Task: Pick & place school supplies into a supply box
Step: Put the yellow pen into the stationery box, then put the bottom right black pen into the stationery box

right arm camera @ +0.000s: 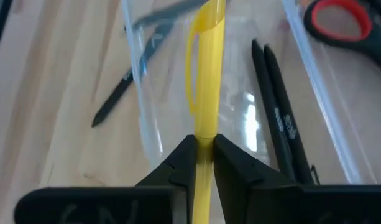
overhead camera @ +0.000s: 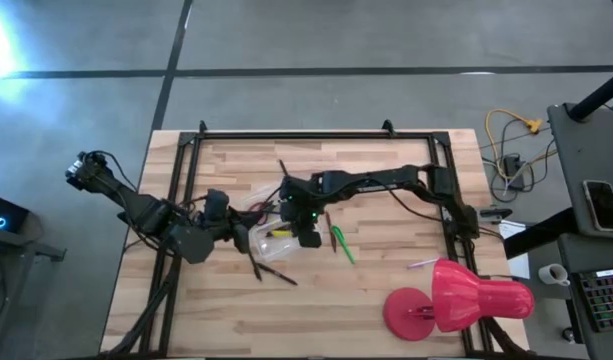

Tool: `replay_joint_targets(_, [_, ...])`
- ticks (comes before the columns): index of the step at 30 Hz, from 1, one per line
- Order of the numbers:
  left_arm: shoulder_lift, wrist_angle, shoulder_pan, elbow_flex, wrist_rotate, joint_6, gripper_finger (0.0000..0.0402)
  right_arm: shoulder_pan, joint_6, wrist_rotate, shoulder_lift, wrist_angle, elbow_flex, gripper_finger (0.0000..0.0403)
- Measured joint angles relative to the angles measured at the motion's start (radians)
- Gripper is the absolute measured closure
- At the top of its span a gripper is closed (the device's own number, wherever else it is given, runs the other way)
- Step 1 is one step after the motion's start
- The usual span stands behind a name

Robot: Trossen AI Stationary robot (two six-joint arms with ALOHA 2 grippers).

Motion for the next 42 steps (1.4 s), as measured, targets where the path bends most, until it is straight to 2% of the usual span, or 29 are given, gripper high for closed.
replay_joint_targets(9, [0.001, 0.002, 0.000, -0.040, 0.002, -0.058, 0.0402, 0.011, 0.049, -0.001, -0.001, -0.043, 0.003, 0.0325])
replay_joint_targets(15, [0.001, 0.006, 0.000, -0.039, 0.002, -0.052, 0.0402, 0.012, 0.063, 0.001, -0.014, -0.173, 0.003, 0.0305])
replay_joint_targets(21, [0.002, 0.000, 0.000, -0.039, 0.002, -0.037, 0.0402, 0.026, 0.020, 0.092, -0.102, -0.346, -0.001, 0.0297])
replay_joint_targets(27, [0.002, 0.001, 0.000, -0.039, 0.002, 0.007, 0.0402, 0.047, 0.074, 0.192, -0.264, -0.254, -0.069, 0.0305])
replay_joint_targets(30, [0.004, 0.001, 0.000, -0.040, 0.002, 0.016, 0.0402, 0.047, 0.110, 0.293, -0.351, -0.273, -0.140, 0.0307])
replay_joint_targets(33, [0.004, 0.001, 0.000, -0.041, 0.002, 0.017, 0.0402, 0.050, 0.112, 0.369, -0.439, -0.370, -0.260, 0.0307])
replay_joint_targets(37, [0.004, 0.000, 0.000, -0.048, 0.002, 0.017, 0.0402, 0.056, 0.135, 0.367, -0.535, -0.439, -0.496, 0.0307])
replay_joint_targets(42, [0.007, 0.004, 0.000, -0.062, 0.004, 0.017, 0.0402, 0.128, 0.277, 0.362, -0.647, -0.417, -0.744, 0.0307])
